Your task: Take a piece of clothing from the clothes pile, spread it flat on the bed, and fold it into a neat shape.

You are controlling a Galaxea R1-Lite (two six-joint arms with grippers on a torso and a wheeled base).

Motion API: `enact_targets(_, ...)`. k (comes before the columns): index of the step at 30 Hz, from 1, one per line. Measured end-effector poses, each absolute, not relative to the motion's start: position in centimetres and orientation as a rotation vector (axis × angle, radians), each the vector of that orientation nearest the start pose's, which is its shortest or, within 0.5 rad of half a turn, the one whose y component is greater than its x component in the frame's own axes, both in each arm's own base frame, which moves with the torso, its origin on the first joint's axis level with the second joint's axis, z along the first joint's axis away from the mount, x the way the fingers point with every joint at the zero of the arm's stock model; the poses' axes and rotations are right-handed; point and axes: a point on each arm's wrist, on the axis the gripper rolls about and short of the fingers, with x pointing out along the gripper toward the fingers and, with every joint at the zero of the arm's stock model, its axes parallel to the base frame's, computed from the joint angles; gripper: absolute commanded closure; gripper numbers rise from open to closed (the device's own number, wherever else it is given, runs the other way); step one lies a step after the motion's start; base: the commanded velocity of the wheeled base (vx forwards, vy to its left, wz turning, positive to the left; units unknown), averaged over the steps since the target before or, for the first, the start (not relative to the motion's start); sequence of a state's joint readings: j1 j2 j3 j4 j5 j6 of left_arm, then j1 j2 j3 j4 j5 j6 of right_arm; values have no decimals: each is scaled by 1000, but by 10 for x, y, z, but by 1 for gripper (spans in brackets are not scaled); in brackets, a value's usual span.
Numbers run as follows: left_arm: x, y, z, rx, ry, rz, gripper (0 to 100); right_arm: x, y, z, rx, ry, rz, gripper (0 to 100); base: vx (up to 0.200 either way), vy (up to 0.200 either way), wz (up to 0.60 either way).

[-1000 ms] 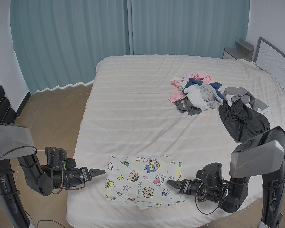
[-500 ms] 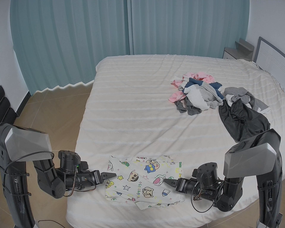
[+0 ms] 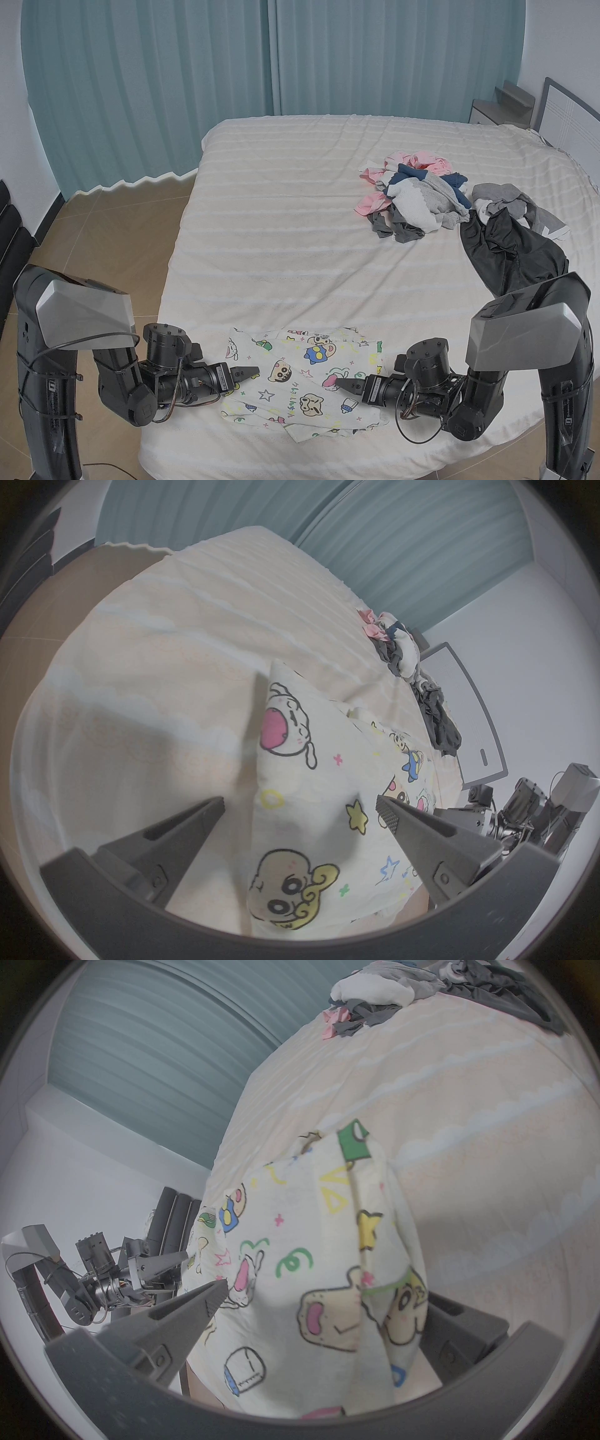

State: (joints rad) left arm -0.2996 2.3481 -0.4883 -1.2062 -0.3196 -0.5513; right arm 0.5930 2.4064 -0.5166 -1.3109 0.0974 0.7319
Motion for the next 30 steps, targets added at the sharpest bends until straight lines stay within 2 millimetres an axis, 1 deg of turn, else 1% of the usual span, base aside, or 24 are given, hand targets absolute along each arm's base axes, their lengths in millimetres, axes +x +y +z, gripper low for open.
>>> enact_targets(7, 300, -109, -43, -509, 813, -415, 0, 274, 190, -42, 524, 812, 455, 0, 0, 0, 0)
enact_targets(17, 300, -111, -46, -510, 821, -416, 0, 281, 201, -37, 519, 820, 471, 0, 0, 0, 0)
enact_targets(18, 300, -111, -46, -510, 822, -416, 100, 282, 204, -37, 518, 819, 476, 0, 0, 0, 0)
enact_targets(19, 300, -111, -46, -510, 823, -416, 100, 281, 206, -37, 514, 823, 478, 0, 0, 0, 0)
enact_targets(20, 299, -111, -46, -510, 824, -415, 100, 280, 208, -37, 509, 828, 480, 100, 0, 0, 0)
enact_targets(26, 297, -111, -47, -511, 834, -413, 100, 275, 222, -43, 468, 847, 458, 100, 0, 0, 0)
enact_targets(30, 297, -111, -47, -511, 833, -415, 100, 280, 221, -41, 479, 833, 448, 100, 0, 0, 0)
